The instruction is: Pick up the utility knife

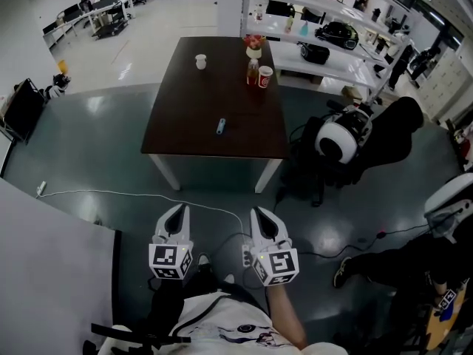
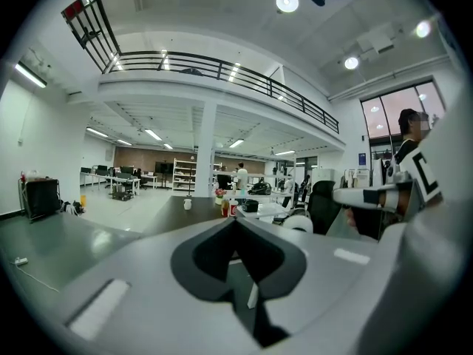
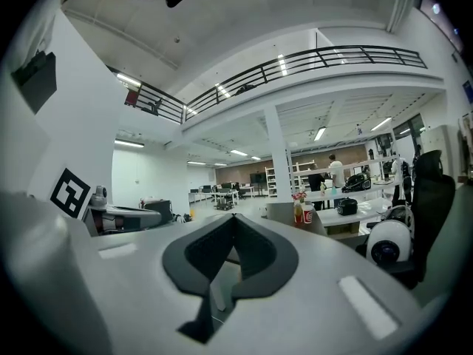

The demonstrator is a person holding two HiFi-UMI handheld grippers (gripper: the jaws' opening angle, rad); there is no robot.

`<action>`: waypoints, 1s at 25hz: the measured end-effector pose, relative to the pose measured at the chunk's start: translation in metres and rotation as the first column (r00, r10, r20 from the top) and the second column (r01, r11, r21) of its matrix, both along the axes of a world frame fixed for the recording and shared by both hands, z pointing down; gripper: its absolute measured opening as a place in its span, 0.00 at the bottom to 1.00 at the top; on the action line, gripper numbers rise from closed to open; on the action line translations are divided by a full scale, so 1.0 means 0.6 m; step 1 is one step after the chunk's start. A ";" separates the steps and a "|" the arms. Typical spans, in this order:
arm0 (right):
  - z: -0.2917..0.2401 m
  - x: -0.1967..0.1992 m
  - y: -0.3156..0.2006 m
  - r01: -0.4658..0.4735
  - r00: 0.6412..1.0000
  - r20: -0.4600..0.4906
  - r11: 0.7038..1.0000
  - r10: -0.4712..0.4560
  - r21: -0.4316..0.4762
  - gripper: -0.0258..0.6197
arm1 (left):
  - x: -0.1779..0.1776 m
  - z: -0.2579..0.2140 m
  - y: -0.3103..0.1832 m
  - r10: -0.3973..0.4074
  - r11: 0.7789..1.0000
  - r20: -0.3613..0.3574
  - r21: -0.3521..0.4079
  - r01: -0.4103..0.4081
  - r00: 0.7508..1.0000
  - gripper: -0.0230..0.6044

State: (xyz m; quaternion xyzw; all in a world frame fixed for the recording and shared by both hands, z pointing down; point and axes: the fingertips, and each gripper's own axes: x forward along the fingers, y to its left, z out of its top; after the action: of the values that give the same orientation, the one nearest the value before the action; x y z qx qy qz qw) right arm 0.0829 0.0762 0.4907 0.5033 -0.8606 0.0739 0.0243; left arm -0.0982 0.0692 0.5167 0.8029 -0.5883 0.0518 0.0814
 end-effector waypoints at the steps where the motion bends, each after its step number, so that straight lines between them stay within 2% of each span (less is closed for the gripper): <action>1: -0.003 -0.003 -0.005 -0.002 1.000 -0.002 1.000 0.002 0.004 0.04 | -0.001 -0.002 -0.007 0.003 1.000 -0.001 0.004 -0.003 1.000 0.04; 12: -0.034 -0.024 -0.098 -0.078 0.997 -0.007 0.996 0.079 0.035 0.04 | -0.020 -0.042 -0.126 0.078 0.995 -0.019 0.063 -0.076 0.997 0.04; 25: -0.007 -0.066 -0.149 -0.131 0.991 -0.039 0.991 0.130 -0.027 0.04 | -0.053 -0.005 -0.202 0.139 0.990 -0.038 -0.024 -0.140 0.990 0.04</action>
State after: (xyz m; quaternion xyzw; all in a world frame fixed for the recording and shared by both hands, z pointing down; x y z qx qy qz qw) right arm 0.0435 -0.0133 0.4863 0.5594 -0.8241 0.0787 0.0429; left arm -0.1300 -0.0523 0.5140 0.8418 -0.5282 0.0504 0.0988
